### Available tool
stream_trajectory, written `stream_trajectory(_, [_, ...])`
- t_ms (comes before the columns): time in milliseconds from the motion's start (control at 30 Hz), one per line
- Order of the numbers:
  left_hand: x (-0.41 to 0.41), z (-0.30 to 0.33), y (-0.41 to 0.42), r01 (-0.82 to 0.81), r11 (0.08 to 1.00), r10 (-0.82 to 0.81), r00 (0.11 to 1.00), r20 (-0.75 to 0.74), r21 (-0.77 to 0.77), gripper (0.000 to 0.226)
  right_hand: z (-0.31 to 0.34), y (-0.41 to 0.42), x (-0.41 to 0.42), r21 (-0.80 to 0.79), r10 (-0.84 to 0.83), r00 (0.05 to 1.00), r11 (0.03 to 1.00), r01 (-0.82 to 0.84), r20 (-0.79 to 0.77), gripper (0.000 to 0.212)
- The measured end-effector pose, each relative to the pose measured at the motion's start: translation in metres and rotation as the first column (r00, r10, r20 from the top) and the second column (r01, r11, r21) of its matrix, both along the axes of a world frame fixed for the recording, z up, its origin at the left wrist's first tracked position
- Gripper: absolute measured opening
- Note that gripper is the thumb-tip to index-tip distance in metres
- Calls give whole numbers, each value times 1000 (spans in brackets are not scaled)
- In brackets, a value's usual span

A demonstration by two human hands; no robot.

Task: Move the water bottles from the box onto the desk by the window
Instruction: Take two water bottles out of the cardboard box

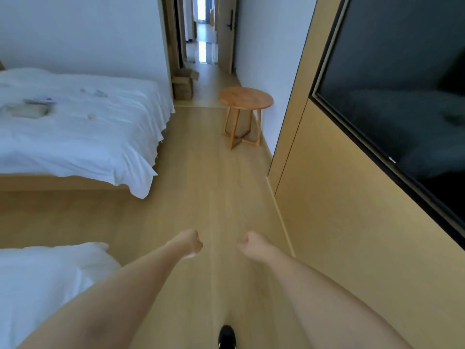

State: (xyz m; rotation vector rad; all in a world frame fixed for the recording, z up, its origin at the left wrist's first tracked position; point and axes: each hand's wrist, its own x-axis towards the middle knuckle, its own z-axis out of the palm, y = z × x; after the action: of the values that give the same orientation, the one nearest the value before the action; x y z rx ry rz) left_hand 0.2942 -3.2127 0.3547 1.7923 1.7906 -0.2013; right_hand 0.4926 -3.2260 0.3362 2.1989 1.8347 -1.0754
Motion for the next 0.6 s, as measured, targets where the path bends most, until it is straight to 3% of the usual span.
stream_trajectory(100, [-4,11,72,-31,999,31,999,-7,-21,32,20,82,-6,-1,52,998,999,-52,-21,51])
stream_trajectory(167, [-9,20,118,-60,998,60,998,-1,-20,32,37,137,-10,21,83,996,996,-82,-31,58])
stream_trajectory(300, [-32,22,197,-96,994,94,995,-23,-61,32,56,231,-26,67,138,990,989,-135,-39,51])
stream_trajectory(433, [-58,10,282,-124,988,119,991,-56,-89,13,51,321,-50,58,198,980,979,-196,-30,50])
stream_trajectory(600, [-95,-2,417,-172,982,171,985,-21,-81,29,50,448,-83,73,238,971,969,-237,-1,47])
